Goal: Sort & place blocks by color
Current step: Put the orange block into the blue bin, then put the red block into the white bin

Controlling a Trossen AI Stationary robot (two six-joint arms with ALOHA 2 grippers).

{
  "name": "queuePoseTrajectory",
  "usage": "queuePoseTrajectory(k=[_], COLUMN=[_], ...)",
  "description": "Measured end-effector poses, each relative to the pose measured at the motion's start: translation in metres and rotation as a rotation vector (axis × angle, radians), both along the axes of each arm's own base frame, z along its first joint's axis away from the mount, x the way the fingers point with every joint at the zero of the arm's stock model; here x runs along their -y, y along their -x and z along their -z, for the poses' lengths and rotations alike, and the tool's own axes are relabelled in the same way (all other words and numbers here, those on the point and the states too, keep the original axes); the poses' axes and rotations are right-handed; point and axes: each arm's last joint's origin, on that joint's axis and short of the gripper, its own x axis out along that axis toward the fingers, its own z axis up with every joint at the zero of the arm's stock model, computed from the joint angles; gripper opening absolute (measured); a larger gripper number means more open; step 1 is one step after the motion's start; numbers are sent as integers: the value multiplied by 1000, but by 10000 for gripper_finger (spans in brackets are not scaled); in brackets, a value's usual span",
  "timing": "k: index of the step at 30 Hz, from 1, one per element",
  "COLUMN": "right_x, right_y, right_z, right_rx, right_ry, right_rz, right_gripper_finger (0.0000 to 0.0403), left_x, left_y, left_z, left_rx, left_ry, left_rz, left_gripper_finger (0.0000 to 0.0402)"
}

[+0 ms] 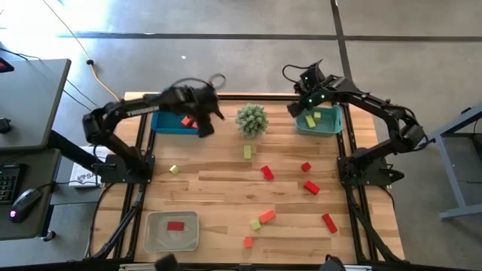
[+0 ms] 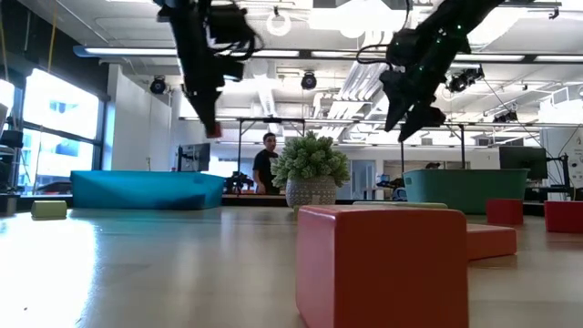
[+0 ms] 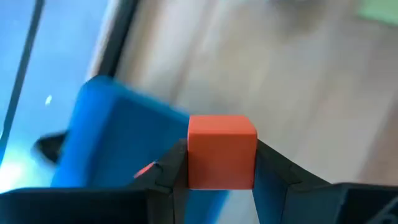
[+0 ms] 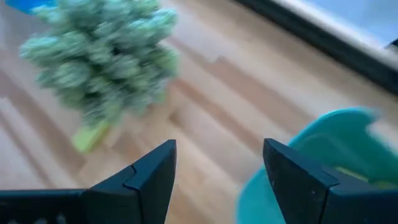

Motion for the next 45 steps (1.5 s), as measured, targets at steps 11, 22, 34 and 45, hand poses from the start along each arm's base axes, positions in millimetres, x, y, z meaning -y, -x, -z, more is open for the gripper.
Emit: queuePoseTrajectory(k=[11,22,34,45], right_x=[-54,-121,-184,-225], right_y=[-40,-68,-71,-48], right_z=[0,1,5,11], right_rx=[22,-16,-89,-296], right_ry=[-130,-194,-216,-174], right_rz=[-50,29,159,206], right_gripper_finger=[227,227,227,227], left_x=[-57,-86,-93,-93], left_y=[60,80,80,80], left_z=[13,38,57,57], left_rx=[-89,-99,-169,-164], left_ry=[91,213,274,270], left_rz=[-282,-389,-378,-399], left_gripper_finger=[105,120,139,212])
